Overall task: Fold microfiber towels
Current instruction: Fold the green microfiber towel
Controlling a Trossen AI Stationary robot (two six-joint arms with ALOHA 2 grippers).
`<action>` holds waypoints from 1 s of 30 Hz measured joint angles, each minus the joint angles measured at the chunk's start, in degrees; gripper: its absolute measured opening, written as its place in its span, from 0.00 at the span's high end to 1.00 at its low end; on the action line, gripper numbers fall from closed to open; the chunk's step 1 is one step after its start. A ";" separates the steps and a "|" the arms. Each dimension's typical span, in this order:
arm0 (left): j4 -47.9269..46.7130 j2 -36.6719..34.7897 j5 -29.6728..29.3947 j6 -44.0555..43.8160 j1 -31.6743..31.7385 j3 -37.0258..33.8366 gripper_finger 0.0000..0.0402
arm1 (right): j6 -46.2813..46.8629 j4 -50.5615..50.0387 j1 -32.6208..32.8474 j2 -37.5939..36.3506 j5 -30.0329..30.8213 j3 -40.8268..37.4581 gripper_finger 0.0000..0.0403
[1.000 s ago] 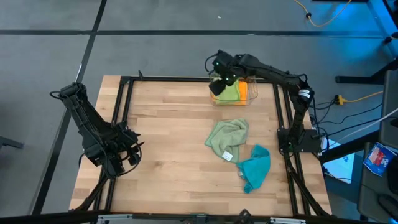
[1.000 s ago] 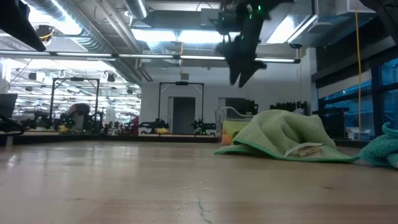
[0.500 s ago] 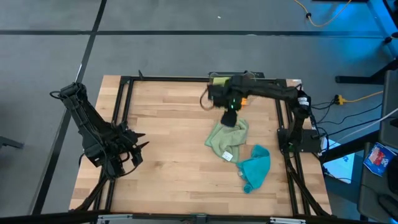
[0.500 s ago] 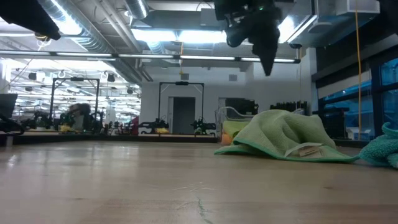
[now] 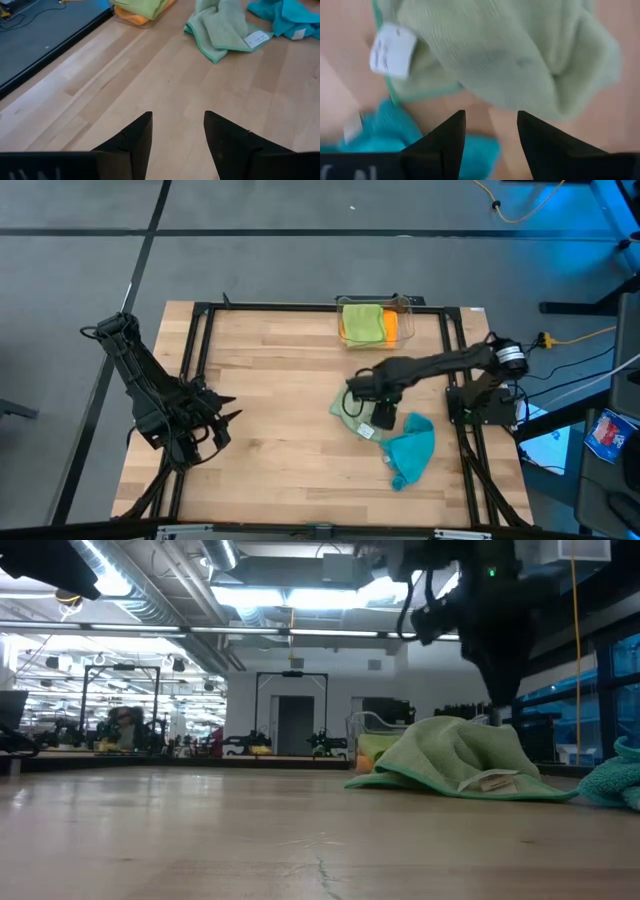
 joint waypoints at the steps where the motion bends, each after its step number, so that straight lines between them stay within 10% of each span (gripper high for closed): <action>1: 0.06 0.00 -0.02 0.00 0.00 0.00 0.58 | 1.65 2.97 0.68 -0.37 0.06 -1.66 0.55; 13: 0.44 0.09 -1.05 0.02 0.00 0.00 0.57 | 9.70 39.08 8.88 -0.68 -0.19 -15.05 0.55; 30: 0.50 0.11 -7.26 2.95 0.00 0.00 0.57 | 11.01 49.52 19.07 -0.66 0.08 -15.68 0.55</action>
